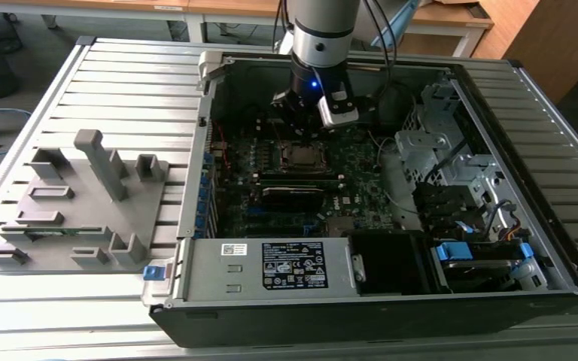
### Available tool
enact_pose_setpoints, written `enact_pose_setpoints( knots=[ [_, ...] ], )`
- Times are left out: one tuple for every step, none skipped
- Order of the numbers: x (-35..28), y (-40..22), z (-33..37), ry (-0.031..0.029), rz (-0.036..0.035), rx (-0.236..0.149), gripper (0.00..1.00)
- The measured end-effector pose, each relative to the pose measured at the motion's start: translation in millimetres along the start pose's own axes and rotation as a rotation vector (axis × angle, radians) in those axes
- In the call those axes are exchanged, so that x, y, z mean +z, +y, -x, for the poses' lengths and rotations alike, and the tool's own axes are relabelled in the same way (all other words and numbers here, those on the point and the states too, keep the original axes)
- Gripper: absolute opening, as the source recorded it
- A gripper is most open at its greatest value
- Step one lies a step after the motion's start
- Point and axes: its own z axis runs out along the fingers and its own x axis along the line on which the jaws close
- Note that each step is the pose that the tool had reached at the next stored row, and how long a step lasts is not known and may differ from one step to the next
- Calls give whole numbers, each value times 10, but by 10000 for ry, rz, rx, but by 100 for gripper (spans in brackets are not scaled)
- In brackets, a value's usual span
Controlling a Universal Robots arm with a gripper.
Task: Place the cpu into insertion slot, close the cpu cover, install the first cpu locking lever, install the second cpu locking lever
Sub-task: 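Close the cpu cover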
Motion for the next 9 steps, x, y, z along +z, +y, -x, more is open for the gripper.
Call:
enact_pose_setpoints(
  knots=[
    [1, 0, 0, 2, 1, -109, 10],
    [1, 0, 0, 5, 2, -208, 10],
    [1, 0, 0, 6, 2, -293, 10],
    [2, 0, 0, 8, 3, -348, 10],
    [2, 0, 0, 8, 3, -378, 10],
    [2, 0, 0, 9, 3, -395, 10],
    [2, 0, 0, 9, 3, -398, 10],
    [2, 0, 0, 9, 4, -400, 10],
    [2, 0, 0, 9, 4, -402, 10]
  ],
)
